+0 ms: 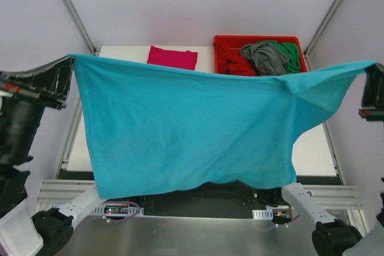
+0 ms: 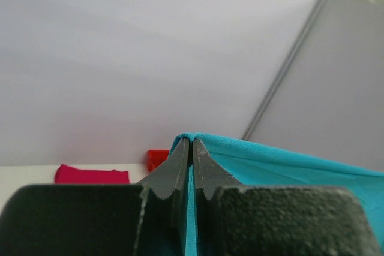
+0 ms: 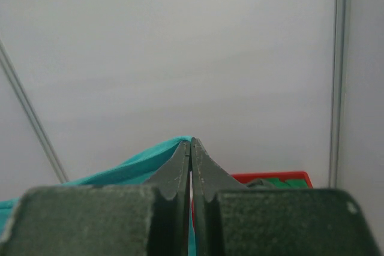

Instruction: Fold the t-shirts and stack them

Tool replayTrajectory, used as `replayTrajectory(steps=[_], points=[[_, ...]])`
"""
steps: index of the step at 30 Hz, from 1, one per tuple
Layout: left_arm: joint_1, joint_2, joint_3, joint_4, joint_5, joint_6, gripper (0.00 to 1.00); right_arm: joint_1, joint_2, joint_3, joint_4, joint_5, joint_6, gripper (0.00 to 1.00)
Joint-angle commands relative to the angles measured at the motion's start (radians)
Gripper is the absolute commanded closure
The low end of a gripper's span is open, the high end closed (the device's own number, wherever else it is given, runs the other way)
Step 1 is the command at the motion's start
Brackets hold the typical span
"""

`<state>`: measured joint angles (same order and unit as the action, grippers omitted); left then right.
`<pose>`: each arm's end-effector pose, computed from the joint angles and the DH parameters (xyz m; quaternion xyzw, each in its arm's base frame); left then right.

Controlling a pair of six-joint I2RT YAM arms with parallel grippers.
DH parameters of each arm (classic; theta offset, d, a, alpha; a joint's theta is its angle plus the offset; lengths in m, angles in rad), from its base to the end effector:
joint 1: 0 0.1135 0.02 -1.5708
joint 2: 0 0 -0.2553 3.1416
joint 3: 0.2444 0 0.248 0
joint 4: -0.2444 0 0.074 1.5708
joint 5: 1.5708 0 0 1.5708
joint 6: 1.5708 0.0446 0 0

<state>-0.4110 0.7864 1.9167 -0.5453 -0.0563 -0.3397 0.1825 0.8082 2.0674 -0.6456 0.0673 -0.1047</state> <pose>-0.0111 0.0076 0.6029 -0.0079 0.4736 -0.3104 0.8242 -0.0416 -0.0107 0.6138 -0.0363 0.4598 0.0190 0.8871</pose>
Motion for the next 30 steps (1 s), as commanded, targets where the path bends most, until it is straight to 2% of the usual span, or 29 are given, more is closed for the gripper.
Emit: replayTrajectory(steps=[1,3,5,9,12,16,20,24,30], points=[[0.008,0.141,-0.067,0.004,-0.247,0.062,1.00,-0.006,0.130,-0.088,0.076,0.084,-0.070,1.00],[0.009,0.215,-0.116,0.007,-0.435,0.061,1.00,-0.006,0.179,-0.142,0.101,0.103,-0.098,1.00],[0.017,0.290,-0.178,0.024,-0.462,0.068,1.00,-0.006,0.236,-0.203,0.107,0.101,-0.119,1.00],[0.118,0.450,-0.353,0.140,-0.306,0.047,1.00,-0.006,0.325,-0.448,0.246,0.146,-0.105,1.00],[0.178,0.615,-0.478,0.281,-0.237,0.091,1.00,-0.006,0.487,-0.547,0.287,0.175,-0.079,1.00],[0.204,0.925,-0.449,0.301,-0.134,0.134,1.00,-0.003,0.753,-0.552,0.314,0.121,-0.066,1.00],[0.209,1.131,-0.387,0.297,-0.064,0.120,1.00,0.005,0.937,-0.471,0.281,0.108,-0.049,0.99],[0.212,1.224,-0.341,0.297,-0.022,0.102,1.00,0.032,1.011,-0.448,0.279,0.123,-0.062,1.00],[0.218,1.228,-0.349,0.298,-0.027,0.094,1.00,0.061,1.020,-0.486,0.264,0.164,-0.059,1.00]])
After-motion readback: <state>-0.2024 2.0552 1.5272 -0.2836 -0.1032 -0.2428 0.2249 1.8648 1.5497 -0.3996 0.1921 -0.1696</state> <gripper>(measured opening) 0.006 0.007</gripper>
